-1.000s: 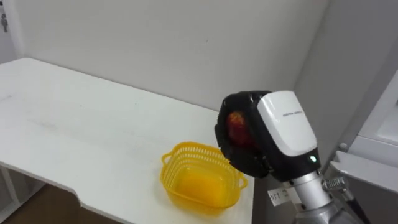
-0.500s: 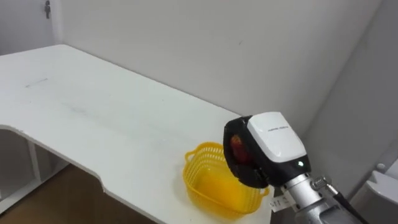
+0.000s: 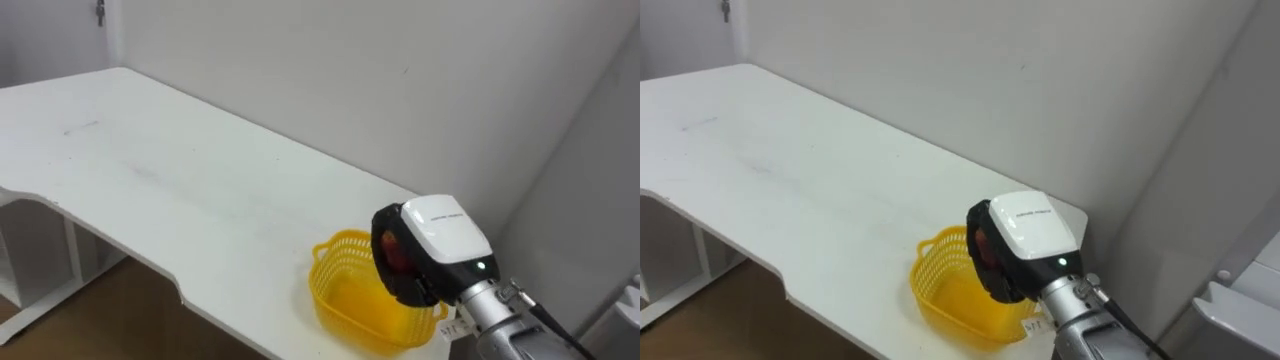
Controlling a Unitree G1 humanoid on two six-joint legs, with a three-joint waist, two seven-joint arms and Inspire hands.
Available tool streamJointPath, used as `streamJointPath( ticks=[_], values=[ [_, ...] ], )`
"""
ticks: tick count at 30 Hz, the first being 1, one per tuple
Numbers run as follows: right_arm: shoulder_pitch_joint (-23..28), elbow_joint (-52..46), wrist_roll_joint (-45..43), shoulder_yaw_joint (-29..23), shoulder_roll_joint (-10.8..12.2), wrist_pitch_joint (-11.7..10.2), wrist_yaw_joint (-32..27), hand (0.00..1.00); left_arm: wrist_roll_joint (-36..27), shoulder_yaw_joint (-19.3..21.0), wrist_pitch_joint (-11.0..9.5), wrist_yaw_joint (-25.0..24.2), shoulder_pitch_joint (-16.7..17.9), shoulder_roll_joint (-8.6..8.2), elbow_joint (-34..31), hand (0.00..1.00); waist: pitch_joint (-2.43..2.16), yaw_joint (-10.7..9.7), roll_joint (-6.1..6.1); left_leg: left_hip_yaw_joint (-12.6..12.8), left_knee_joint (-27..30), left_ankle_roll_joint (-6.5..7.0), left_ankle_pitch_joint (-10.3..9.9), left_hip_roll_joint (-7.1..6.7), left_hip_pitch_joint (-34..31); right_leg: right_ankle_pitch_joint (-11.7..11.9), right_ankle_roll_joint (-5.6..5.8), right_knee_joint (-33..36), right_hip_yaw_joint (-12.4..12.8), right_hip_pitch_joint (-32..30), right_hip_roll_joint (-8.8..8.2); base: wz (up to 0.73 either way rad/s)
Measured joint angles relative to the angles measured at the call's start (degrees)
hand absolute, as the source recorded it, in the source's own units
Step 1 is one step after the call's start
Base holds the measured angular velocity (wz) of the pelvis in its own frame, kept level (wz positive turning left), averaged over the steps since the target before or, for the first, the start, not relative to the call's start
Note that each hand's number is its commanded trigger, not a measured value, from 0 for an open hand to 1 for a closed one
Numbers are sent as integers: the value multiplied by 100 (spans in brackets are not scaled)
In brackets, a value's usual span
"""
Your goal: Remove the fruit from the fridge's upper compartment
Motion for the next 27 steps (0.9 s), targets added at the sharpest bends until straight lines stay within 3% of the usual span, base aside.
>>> streamJointPath(
  ticks=[5, 6, 7, 8, 27],
  values=[
    [-169, 193, 175, -1, 0, -1, -1, 100, 3, 106, -3, -3, -6, 2, -25, 0, 11, -1, 14, 3, 23, -10, 5, 3, -80, 0, 0, -1, -7, -71, 4, 0],
    [-200, 252, 170, 0, 0, 1, -1, 92, 4, 108, -3, -2, -14, 5, -25, 0, 12, -4, 17, 3, 29, -10, 4, 2, -92, 0, -1, 0, -2, -79, 4, 0],
    [-209, 259, 169, -1, 0, 2, -1, 54, 5, 107, -3, -2, -19, 4, -24, 0, 14, -6, 19, 3, 34, -9, 4, 1, -104, 0, 0, 0, 2, -86, 4, 0],
    [-222, 260, 170, -2, 0, 12, -1, 0, 5, 107, -3, -2, -26, 3, -24, 0, 16, -12, 21, 2, 51, -9, 4, 0, -133, 0, -1, 0, 3, -101, 3, 0],
    [-235, 358, 217, -8, 0, 129, 238, 0, 47, 141, 12, 8, -27, -6, -33, 0, 26, 0, 35, -48, 90, -11, 4, -14, -237, 1, -1, 2, -13, -176, 2, 1]
  ],
)
